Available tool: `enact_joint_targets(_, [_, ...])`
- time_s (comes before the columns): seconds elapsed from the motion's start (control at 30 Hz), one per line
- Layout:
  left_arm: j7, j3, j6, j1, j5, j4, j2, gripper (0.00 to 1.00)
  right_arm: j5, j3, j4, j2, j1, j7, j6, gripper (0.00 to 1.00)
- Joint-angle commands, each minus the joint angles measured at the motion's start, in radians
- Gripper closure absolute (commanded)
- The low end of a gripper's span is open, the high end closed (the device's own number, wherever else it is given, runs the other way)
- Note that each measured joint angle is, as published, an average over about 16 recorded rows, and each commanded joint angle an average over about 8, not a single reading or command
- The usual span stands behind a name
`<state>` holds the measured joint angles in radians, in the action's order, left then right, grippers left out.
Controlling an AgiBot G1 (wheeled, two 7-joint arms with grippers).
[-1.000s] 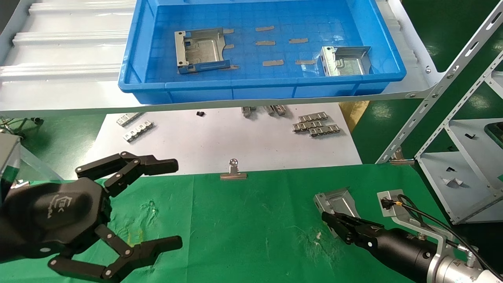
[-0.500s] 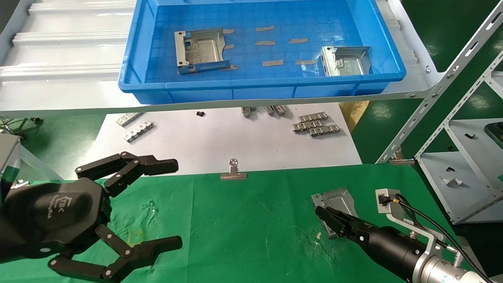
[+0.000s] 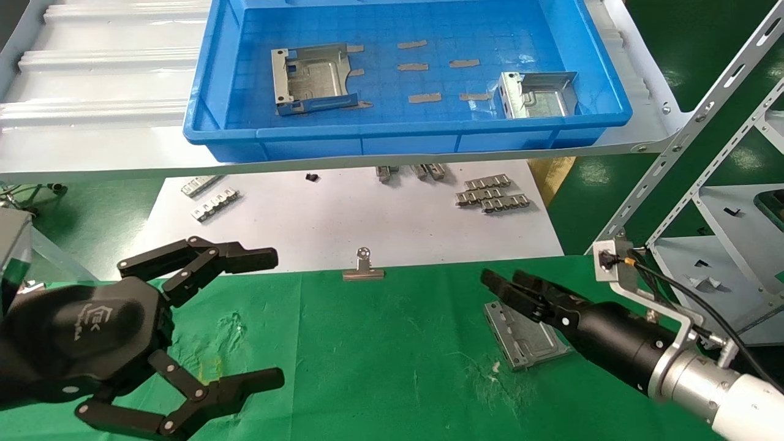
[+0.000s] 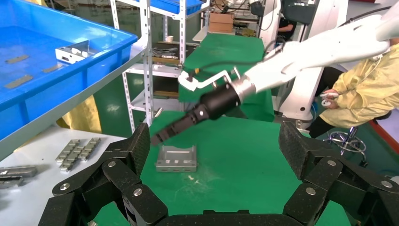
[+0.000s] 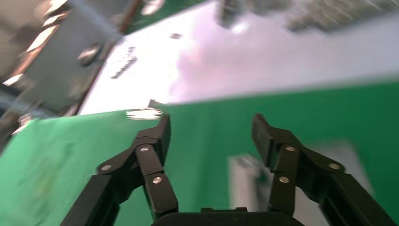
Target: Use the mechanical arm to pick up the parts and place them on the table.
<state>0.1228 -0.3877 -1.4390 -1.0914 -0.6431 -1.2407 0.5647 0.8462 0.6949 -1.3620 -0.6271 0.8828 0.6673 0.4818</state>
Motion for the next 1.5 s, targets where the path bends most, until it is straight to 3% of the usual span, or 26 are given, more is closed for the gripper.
enact_joint_targets(0.03, [0.000, 0.000, 0.000, 0.000, 0.000, 0.000, 0.000, 0.00, -0.008, -0.027, -0.001, 0.001, 0.020, -0.041, 0.075, 0.00])
enact_joint_targets(0.23, [0.000, 0.000, 0.000, 0.000, 0.000, 0.000, 0.000, 0.00, -0.094, -0.125, 0.019, 0.041, 0.025, -0.287, 0.366, 0.00])
enact_joint_targets(0.4, [0.000, 0.000, 0.000, 0.000, 0.000, 0.000, 0.000, 0.00, -0.155, -0.186, 0.054, 0.055, 0.008, -0.463, 0.529, 0.00])
enact_joint_targets(0.53, [0.000, 0.000, 0.000, 0.000, 0.000, 0.000, 0.000, 0.00, -0.184, -0.213, 0.088, 0.056, 0.002, -0.539, 0.631, 0.00])
enact_joint_targets(0.63, [0.000, 0.000, 0.000, 0.000, 0.000, 0.000, 0.000, 0.00, -0.195, -0.223, 0.101, 0.055, 0.001, -0.555, 0.666, 0.00])
enact_joint_targets(1.0, [0.000, 0.000, 0.000, 0.000, 0.000, 0.000, 0.000, 0.00, -0.182, -0.215, 0.087, 0.054, 0.006, -0.529, 0.629, 0.00])
enact_joint_targets(1.5, [0.000, 0.000, 0.000, 0.000, 0.000, 0.000, 0.000, 0.00, -0.167, -0.265, 0.086, 0.045, 0.051, -0.518, 0.725, 0.00])
